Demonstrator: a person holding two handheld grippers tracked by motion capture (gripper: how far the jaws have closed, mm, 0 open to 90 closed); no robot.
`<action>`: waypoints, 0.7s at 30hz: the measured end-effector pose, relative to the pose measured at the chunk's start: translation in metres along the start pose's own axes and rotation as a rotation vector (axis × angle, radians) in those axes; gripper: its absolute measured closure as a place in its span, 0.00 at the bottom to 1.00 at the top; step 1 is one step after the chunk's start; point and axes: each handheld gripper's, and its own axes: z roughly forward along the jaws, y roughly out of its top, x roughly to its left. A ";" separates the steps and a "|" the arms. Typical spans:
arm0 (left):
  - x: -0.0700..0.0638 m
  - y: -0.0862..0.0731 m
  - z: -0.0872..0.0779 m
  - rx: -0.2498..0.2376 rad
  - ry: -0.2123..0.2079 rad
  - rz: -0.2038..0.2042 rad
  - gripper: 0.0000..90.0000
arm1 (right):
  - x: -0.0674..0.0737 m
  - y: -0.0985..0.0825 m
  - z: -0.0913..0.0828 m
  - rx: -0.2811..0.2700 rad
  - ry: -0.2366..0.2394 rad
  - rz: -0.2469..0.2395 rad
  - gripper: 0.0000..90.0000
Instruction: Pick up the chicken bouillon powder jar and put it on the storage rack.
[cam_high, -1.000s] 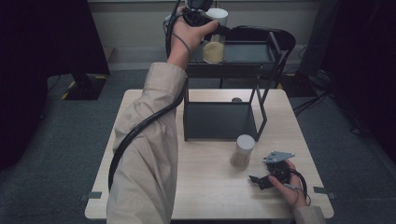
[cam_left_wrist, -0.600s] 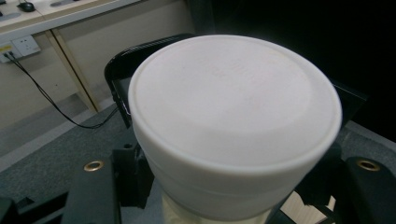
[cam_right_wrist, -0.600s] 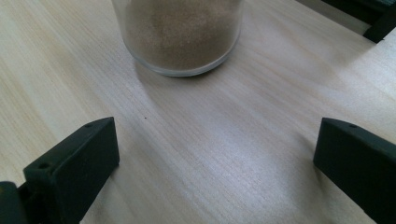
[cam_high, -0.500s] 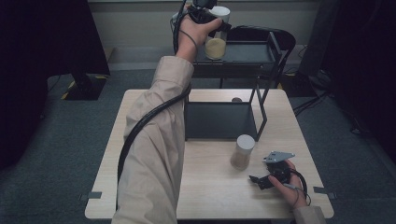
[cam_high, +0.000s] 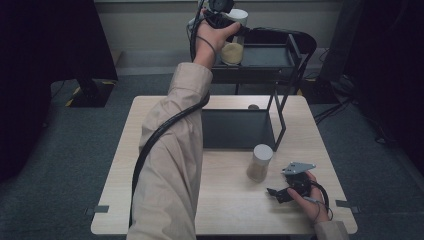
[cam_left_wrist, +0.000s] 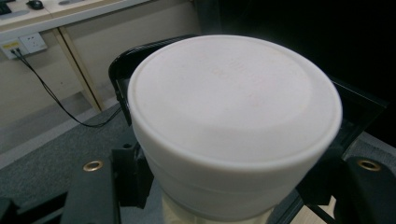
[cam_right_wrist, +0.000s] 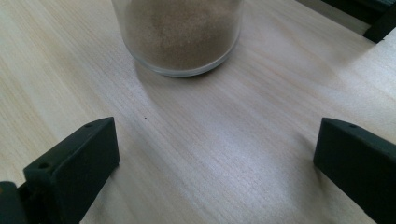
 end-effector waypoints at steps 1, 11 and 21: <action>0.001 0.000 -0.001 0.001 -0.003 -0.001 0.38 | 0.000 0.000 0.000 0.000 0.000 0.000 0.00; -0.007 0.000 -0.001 0.020 0.024 0.019 0.33 | 0.000 0.000 0.000 0.000 0.000 0.000 0.00; -0.015 -0.011 -0.005 0.011 0.046 -0.053 0.04 | 0.000 0.000 0.000 0.000 0.000 0.000 0.00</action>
